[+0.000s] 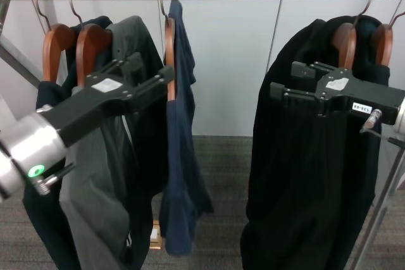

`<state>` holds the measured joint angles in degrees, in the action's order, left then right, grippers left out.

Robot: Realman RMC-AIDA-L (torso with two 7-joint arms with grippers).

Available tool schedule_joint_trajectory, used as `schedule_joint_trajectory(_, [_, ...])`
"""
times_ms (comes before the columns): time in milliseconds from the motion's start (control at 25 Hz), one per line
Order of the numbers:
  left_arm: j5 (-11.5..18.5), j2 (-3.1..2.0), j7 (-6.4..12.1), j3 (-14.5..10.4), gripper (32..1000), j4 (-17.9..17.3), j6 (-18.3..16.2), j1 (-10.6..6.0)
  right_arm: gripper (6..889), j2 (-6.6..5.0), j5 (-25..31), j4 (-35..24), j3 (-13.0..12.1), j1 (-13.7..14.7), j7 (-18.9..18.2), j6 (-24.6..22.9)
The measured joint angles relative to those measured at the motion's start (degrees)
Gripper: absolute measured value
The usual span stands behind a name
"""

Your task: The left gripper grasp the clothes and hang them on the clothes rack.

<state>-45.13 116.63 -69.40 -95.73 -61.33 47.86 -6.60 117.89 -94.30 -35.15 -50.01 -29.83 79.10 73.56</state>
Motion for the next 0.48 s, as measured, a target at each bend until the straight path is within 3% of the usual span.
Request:
schedule_joint_trajectory(40, [-0.36, -0.28, -0.60, 2.32, 772, 2.07, 4.59, 0.03, 818, 0.00, 0.00, 0.00, -0.01, 0.02, 0.00, 0.00])
schedule_joint_trajectory(120, [-1.84, -0.70, -1.76, 5.56, 798, 4.69, 10.24, 0.04, 818, -0.02, 0.00, 0.00, 0.00, 0.04, 0.00, 0.00])
schedule_joint_trajectory(240, [-7.35, -0.99, -4.20, 10.74, 798, 7.01, 16.70, 0.05, 818, -0.03, 0.00, 0.00, 0.00, 0.04, 0.00, 0.00])
schedule_joint_trajectory(280, [-9.97, -0.91, -4.92, 12.76, 798, 7.45, 18.52, 0.07, 818, -0.03, 0.00, 0.00, 0.00, 0.04, 0.00, 0.00])
schedule_joint_trajectory(320, [-9.97, -0.91, -4.92, 12.76, 798, 7.45, 18.52, 0.07, 818, -0.03, 0.00, 0.00, 0.00, 0.04, 0.00, 0.00])
schedule_joint_trajectory(360, [-14.32, -0.35, -5.40, 15.82, 798, 7.78, 20.41, 0.25, 818, -0.03, 0.00, 0.00, 0.00, 0.04, 0.00, 0.00])
schedule_joint_trajectory(480, [-17.40, 0.25, -5.38, 17.52, 798, 7.86, 20.65, 0.39, 818, -0.03, 0.00, 0.00, 0.00, -0.05, 0.00, 0.06])
